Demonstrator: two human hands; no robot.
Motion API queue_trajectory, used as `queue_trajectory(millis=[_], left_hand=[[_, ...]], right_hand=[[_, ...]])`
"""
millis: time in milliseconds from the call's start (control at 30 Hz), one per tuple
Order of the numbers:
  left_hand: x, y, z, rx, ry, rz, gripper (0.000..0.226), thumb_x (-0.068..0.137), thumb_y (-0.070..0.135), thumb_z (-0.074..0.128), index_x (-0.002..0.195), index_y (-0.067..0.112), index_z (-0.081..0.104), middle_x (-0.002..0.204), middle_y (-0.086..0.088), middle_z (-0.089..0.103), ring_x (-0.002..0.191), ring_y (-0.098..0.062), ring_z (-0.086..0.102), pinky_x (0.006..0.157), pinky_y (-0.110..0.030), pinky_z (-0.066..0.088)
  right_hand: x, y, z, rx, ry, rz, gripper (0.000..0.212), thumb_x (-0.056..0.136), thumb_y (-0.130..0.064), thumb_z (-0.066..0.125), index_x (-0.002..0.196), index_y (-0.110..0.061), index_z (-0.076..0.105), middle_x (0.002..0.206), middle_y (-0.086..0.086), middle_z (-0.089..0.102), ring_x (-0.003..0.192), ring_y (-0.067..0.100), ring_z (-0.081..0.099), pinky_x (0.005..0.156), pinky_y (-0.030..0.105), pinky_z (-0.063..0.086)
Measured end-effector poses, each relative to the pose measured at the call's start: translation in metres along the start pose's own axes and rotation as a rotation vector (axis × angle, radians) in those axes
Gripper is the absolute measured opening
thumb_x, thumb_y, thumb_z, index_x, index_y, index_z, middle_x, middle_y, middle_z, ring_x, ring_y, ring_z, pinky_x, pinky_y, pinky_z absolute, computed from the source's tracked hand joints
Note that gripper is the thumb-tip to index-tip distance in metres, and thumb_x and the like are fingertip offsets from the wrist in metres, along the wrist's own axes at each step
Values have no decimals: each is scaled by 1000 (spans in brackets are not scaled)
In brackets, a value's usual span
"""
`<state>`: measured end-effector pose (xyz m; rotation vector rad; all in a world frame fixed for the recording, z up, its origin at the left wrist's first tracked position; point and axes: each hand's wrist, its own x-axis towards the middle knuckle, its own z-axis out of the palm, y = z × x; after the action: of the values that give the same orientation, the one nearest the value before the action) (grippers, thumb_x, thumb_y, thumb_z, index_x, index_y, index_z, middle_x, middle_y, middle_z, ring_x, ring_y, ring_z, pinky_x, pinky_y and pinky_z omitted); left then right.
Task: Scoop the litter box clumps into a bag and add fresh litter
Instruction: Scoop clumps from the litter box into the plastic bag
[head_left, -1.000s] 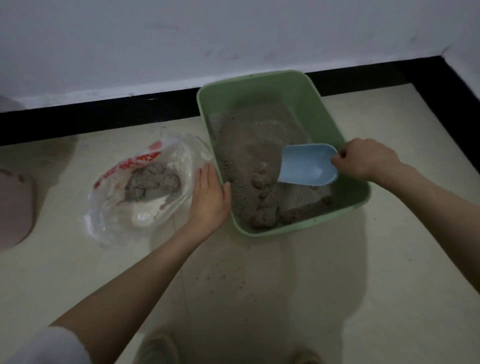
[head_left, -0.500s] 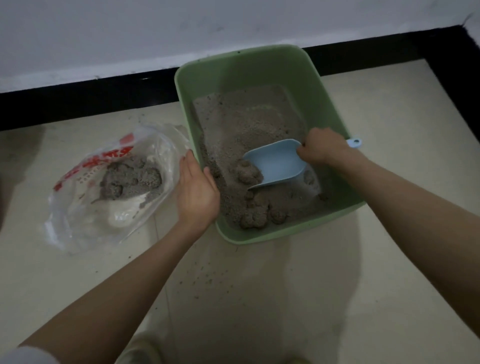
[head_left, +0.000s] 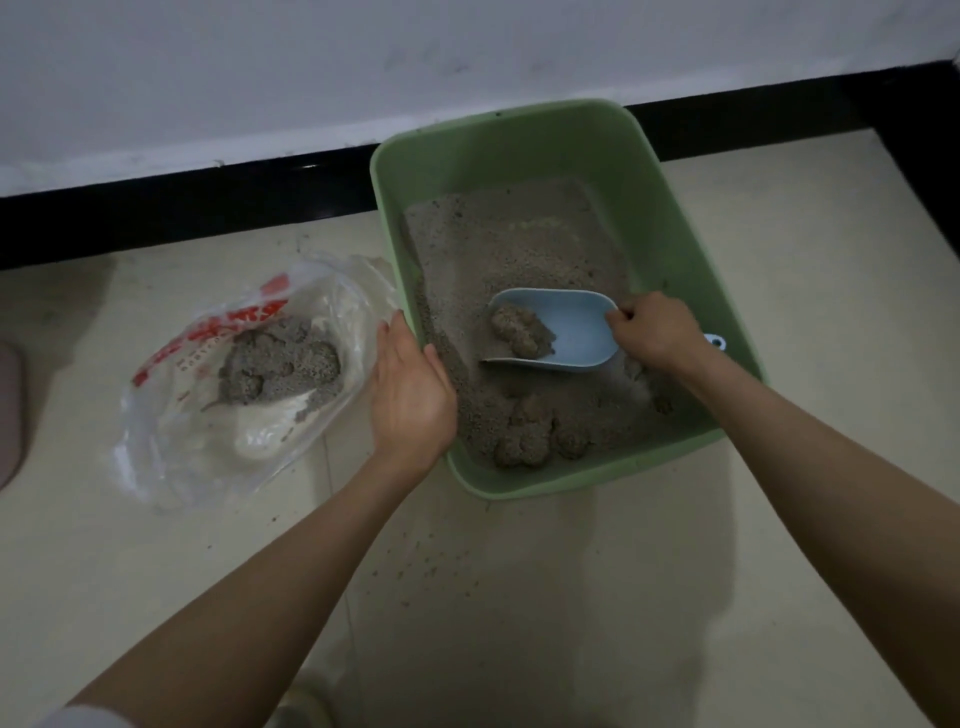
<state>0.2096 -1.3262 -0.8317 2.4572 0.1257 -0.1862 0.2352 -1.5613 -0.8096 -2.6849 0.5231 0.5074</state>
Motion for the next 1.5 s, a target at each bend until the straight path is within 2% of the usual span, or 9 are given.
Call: queue_trajectory(millis=[133, 300, 467, 700, 867, 1033, 1133, 1267, 1500], left_hand=[[2, -2, 1, -7, -18, -13, 51, 99, 25, 23, 146, 6, 15, 152, -18, 20, 141, -30, 18, 114, -44, 24], [2, 2, -5, 58, -42, 22, 52, 99, 19, 26, 146, 2, 10, 154, -18, 14, 144, -29, 8, 117, -44, 16], [4, 2, -11, 219, -89, 47, 59, 98, 17, 24, 145, 0, -7, 156, -15, -4, 144, -25, -8, 119, -40, 3], [6, 0, -17, 274, -146, 106, 65, 97, 20, 27, 145, 2, -14, 156, -12, -14, 143, -23, -14, 117, -36, -4], [4, -18, -37, 129, -167, 248, 55, 100, 27, 26, 147, 3, 11, 157, -13, 3, 145, -24, -5, 117, -35, 2], [-25, -76, -97, 79, 179, 421, 36, 89, 2, 48, 125, 4, 51, 141, -17, 41, 139, -30, 26, 115, -39, 20], [-26, -119, -129, 172, 334, 274, 47, 83, -1, 56, 128, 1, 46, 137, -22, 43, 136, -37, 28, 113, -45, 23], [-14, -156, -150, 153, 283, 0, 54, 86, 11, 60, 134, 1, 37, 137, -23, 38, 128, -38, 36, 103, -49, 36], [-7, -171, -159, 63, 297, -142, 20, 91, 21, 52, 104, 7, 59, 104, -18, 65, 96, -38, 59, 79, -40, 45]], right_hand=[[-10, 3, -1, 264, 1, 115, 43, 97, -24, 43, 60, -3, 45, 59, 7, 40, 63, 22, 40, 56, 28, 28], [-26, -2, 2, 606, 81, 160, 45, 96, -23, 46, 115, 17, 53, 110, 38, 58, 78, 26, 52, 67, 34, 39], [-37, -13, -8, 590, 136, 146, 39, 97, -21, 43, 63, -5, 51, 65, 16, 49, 72, 24, 45, 66, 27, 29], [-61, -13, -18, 601, 204, 187, 42, 95, -21, 43, 54, -16, 35, 54, 4, 34, 51, 18, 30, 51, 29, 23], [-83, -33, -25, 605, 162, 105, 35, 97, -25, 44, 67, -8, 49, 58, 7, 44, 46, 14, 42, 50, 25, 31], [-100, -66, -9, 575, -38, 7, 37, 98, -28, 43, 84, 0, 64, 60, 11, 56, 36, 0, 50, 50, 22, 38], [-105, -94, -3, 392, -116, -117, 37, 99, -27, 41, 84, -1, 63, 63, 10, 56, 41, 0, 54, 44, 12, 35], [-98, -147, 8, 162, -246, -211, 43, 99, -29, 40, 70, -4, 58, 62, 10, 58, 58, 21, 55, 56, 27, 38], [-92, -237, 48, -51, -274, -226, 31, 97, -27, 39, 76, -7, 52, 58, 4, 54, 51, 15, 57, 63, 27, 48]])
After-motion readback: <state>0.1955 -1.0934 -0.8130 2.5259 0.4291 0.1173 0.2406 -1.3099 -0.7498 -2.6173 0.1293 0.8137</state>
